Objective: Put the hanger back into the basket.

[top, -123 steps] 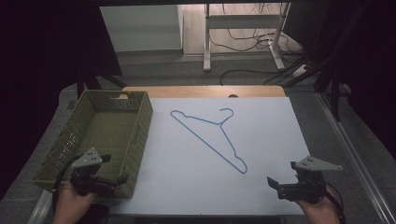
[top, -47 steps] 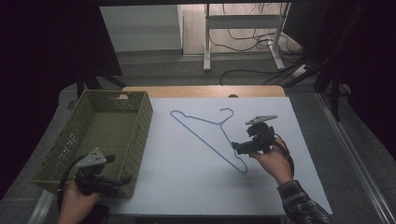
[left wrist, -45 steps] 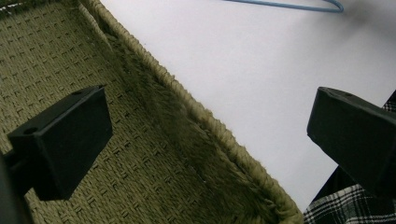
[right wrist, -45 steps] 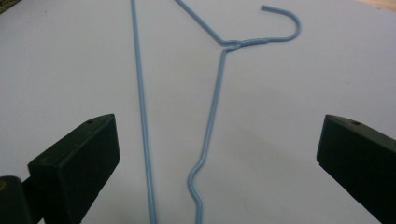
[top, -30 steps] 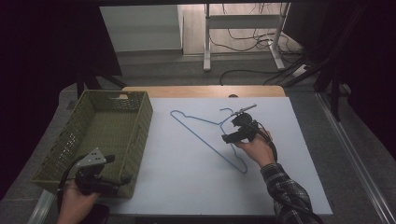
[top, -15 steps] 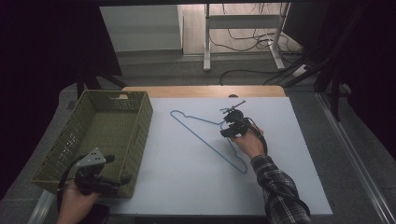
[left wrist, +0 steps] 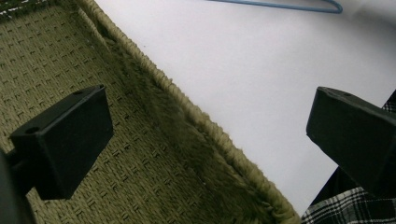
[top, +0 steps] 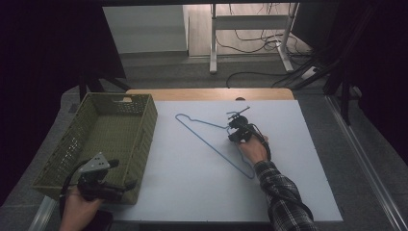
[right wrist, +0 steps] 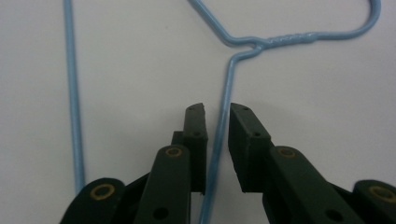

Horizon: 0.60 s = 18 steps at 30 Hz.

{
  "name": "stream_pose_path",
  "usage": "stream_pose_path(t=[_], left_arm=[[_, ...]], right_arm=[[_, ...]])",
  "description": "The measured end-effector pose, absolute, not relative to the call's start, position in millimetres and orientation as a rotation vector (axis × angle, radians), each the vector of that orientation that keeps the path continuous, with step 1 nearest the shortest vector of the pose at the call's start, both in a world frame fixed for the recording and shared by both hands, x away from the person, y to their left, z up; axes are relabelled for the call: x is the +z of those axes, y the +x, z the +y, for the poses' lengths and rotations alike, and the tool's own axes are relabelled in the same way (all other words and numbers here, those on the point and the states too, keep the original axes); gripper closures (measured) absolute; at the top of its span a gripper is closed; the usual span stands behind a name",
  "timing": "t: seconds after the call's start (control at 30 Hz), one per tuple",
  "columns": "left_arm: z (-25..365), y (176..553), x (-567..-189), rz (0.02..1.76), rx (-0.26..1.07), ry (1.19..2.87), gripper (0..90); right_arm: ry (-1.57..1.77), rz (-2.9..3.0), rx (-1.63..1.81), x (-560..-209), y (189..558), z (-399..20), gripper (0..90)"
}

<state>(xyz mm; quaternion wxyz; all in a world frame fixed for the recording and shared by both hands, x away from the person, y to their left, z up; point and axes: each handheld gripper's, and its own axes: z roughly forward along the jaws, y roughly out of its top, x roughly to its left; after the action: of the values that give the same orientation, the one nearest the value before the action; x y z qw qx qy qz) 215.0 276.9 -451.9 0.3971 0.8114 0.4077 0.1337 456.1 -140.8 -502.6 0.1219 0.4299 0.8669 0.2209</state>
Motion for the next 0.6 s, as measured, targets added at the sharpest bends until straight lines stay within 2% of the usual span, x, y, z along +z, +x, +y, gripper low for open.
stream_pose_path(t=[0.17,0.6], left_arm=[[275,214,-449,1.027,0.332,2.032,0.7],[261,208,-433,0.994,0.409,2.035,0.8]], right_arm=[[1.272,2.516,0.643,-507,455,-140,85.4],[1.324,2.458,0.686,-502,450,-139,87.0]])
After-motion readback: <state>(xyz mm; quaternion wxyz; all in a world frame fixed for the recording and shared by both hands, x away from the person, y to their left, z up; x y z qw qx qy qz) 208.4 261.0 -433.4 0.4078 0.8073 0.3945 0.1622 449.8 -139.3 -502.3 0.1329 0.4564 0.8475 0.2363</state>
